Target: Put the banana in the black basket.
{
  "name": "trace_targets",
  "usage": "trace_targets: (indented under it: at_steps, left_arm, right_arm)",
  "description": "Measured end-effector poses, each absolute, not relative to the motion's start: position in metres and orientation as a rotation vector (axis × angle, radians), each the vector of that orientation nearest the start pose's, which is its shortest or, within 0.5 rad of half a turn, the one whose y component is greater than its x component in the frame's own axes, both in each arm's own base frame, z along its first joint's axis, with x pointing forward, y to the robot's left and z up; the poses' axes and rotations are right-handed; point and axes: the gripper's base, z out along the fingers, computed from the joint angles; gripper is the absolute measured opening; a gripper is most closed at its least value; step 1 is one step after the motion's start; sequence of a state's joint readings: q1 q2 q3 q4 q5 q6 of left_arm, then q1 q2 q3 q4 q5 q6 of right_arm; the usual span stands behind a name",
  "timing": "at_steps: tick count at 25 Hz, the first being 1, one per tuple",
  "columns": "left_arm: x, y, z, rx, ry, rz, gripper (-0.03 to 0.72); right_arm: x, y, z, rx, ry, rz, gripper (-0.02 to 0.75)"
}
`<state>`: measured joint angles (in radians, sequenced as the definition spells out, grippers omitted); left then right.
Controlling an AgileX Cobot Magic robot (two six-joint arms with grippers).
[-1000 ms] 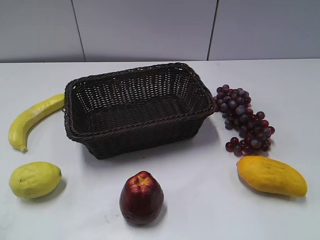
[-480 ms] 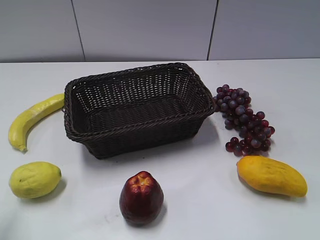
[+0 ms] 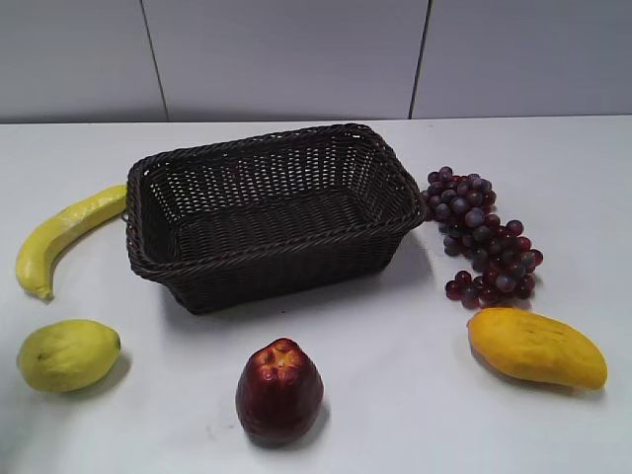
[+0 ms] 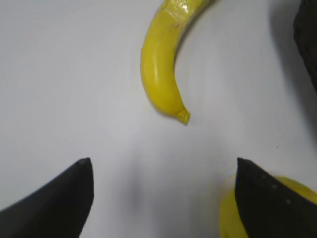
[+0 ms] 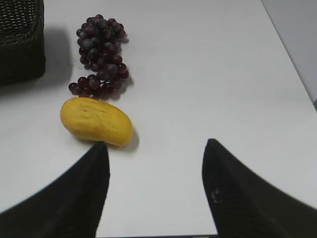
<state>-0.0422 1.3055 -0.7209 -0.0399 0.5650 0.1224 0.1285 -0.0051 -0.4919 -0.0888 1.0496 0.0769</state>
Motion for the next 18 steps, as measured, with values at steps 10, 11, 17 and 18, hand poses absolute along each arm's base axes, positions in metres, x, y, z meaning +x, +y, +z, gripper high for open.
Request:
trace_targets:
  at_steps: [10, 11, 17, 18]
  left_arm:
    - [0.320, -0.014, 0.191, 0.244, 2.728, 0.016, 0.674]
    - [0.327, -0.014, 0.187, 0.253, 2.736, 0.023, 0.671]
    - [0.359, -0.015, 0.162, 0.276, 2.774, 0.036, 0.658]
    - [0.362, -0.015, 0.157, 0.280, 2.783, 0.035, 0.656]
  right_arm:
    - [-0.004, -0.008, 0.276, -0.049, 2.032, 0.023, 0.482]
    - [-0.004, -0.008, 0.276, -0.049, 2.032, 0.023, 0.482]
    - [-0.004, -0.008, 0.276, -0.049, 2.032, 0.023, 0.482]
    - [-0.004, -0.008, 0.276, -0.049, 2.032, 0.023, 0.482]
